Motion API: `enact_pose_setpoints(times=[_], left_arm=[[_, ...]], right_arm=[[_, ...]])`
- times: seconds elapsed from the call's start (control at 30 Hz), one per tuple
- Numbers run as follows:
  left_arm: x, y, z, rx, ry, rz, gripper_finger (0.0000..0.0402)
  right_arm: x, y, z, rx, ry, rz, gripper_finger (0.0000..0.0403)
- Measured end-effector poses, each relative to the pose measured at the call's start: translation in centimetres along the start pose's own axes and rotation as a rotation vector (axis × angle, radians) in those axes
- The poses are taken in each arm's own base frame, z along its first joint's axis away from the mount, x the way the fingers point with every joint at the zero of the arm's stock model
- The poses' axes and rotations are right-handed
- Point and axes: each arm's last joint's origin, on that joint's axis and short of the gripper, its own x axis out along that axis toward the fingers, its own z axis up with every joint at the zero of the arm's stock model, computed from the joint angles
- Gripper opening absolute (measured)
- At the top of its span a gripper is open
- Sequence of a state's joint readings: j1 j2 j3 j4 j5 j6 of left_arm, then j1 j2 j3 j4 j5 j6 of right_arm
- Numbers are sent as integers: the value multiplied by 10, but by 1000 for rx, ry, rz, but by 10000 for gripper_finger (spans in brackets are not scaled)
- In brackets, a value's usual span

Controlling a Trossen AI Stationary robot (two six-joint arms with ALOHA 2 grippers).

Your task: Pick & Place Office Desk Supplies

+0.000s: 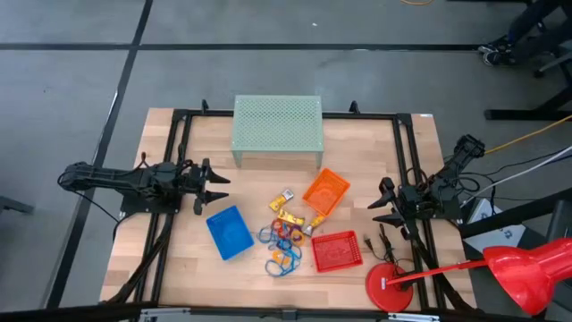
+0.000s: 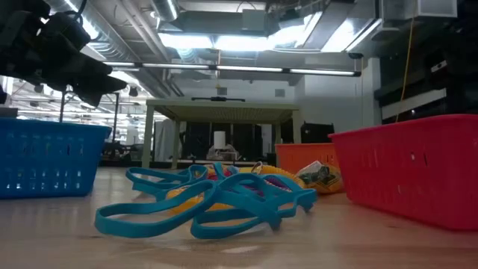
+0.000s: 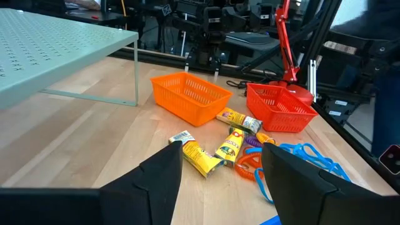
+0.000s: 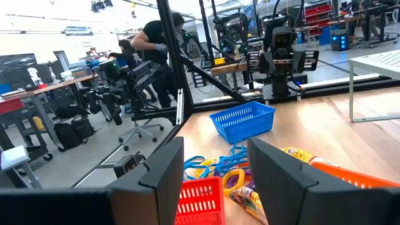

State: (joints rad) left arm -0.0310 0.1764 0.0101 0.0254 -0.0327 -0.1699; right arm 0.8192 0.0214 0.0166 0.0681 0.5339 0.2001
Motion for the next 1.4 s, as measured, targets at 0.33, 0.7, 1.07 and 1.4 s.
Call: enact_pose_setpoints(times=[0.33, 0.7, 1.07, 1.4], left_arm=[[0, 0, 0, 0, -1, 0, 216], [0, 0, 0, 0, 0, 0, 216], [0, 0, 0, 0, 0, 0, 216], [0, 0, 0, 0, -1, 0, 216]], right_arm=[[0, 0, 0, 0, 0, 0, 178], [0, -1, 2, 13, -30, -41, 178], [-4, -5, 26, 195, -278, -241, 178], [-8, -10, 32, 424, -387, -393, 178]])
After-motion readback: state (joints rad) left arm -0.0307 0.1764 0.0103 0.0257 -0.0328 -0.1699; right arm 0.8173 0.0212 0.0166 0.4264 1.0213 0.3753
